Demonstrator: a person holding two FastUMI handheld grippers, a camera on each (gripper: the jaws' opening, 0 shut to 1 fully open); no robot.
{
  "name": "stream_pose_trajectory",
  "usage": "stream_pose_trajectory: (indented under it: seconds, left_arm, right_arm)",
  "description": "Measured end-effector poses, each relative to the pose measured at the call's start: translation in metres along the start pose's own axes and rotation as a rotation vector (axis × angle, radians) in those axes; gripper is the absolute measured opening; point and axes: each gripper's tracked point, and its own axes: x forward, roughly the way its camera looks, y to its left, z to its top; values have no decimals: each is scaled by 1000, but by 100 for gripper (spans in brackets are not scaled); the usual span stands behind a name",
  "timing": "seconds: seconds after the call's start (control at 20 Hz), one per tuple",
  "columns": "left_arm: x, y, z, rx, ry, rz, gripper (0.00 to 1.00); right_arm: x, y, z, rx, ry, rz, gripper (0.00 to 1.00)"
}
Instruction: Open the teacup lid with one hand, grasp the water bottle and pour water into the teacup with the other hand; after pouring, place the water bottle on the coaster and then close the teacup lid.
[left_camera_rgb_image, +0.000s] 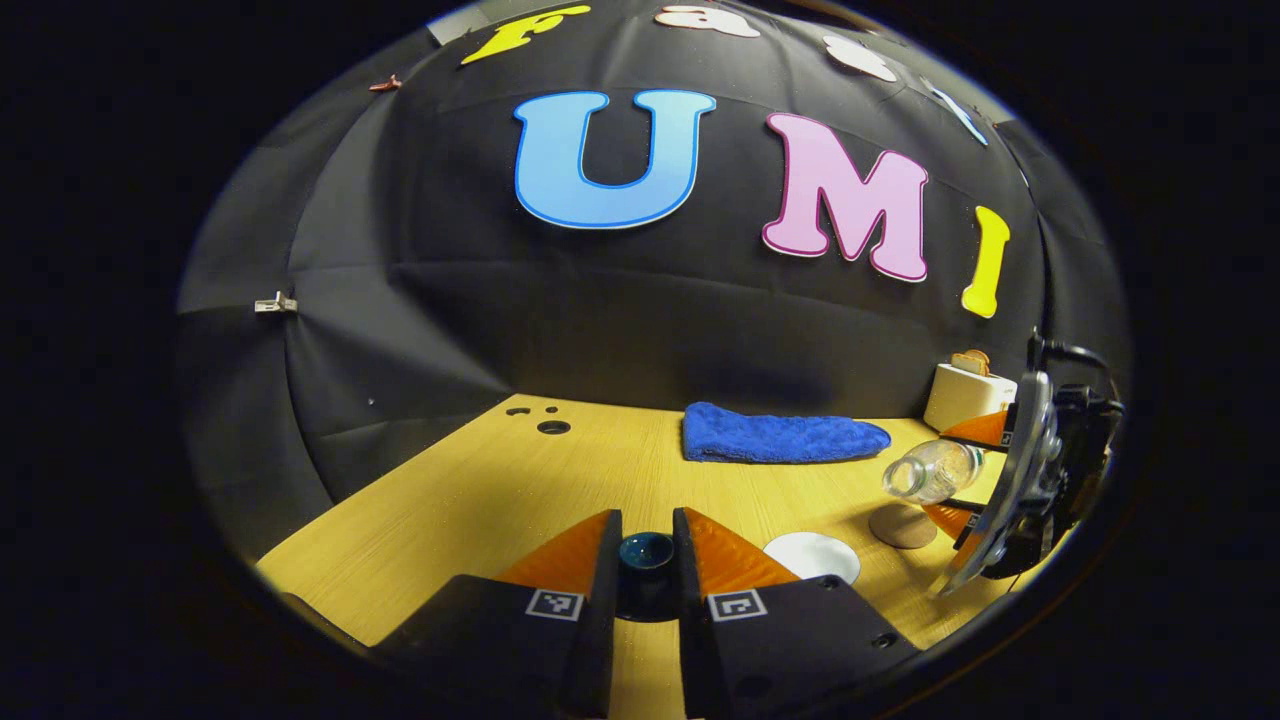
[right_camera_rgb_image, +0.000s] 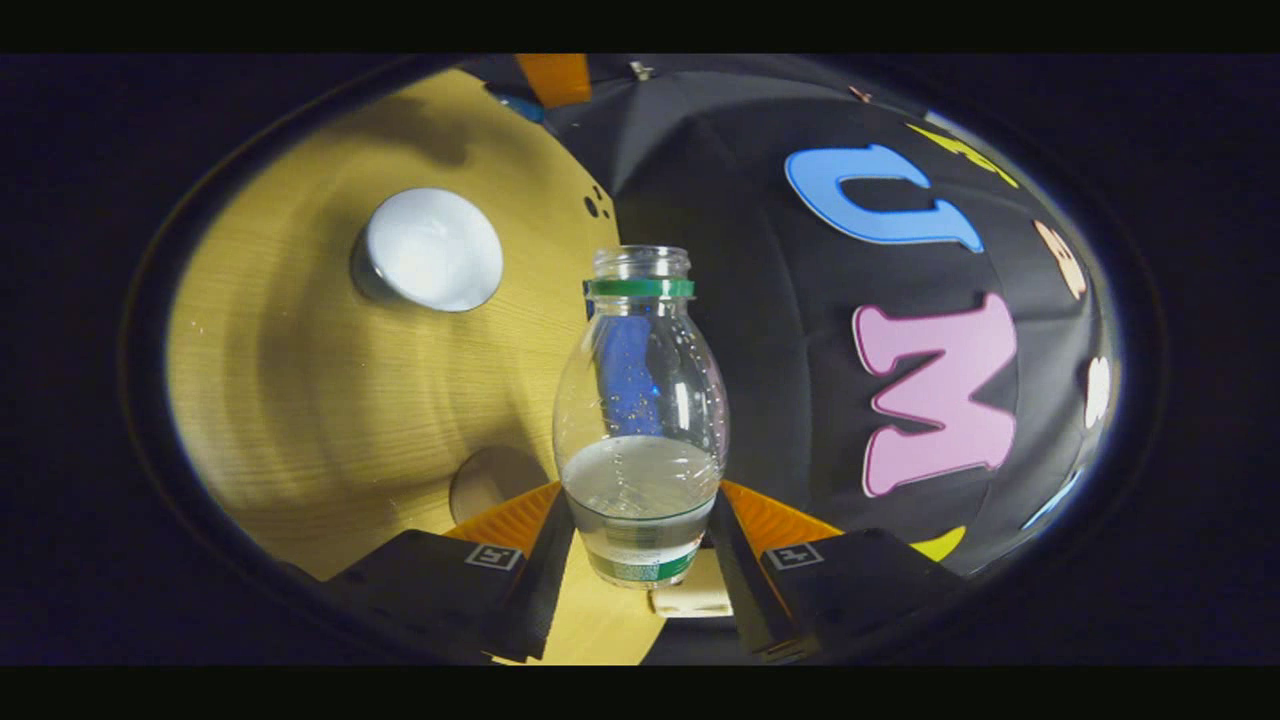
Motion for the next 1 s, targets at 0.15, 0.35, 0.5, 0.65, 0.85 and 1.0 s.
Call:
stream_pose_trajectory:
  seconds: [0.15,0.35,0.5,0.65,0.85,1.0]
  left_arm:
    - [1,0,-3,-4,6,1,31]
    - [2,1,-5,-14,6,4,31]
    - [1,2,-6,-20,11,8,31]
    - [0,4,-7,-18,6,12,31]
    - [1,5,-9,-31,11,10,31]
    - [1,5,-10,-36,11,7,31]
  right_arm:
    - [11,-11,12,-85,-52,-55,73]
    - [13,-9,22,-183,-81,-63,73]
    - [17,-7,24,-241,-84,-64,73]
    - [18,-10,27,-297,-99,-71,73]
    - [18,-14,28,-381,-122,-79,73]
    - [17,-15,28,-419,-134,-91,73]
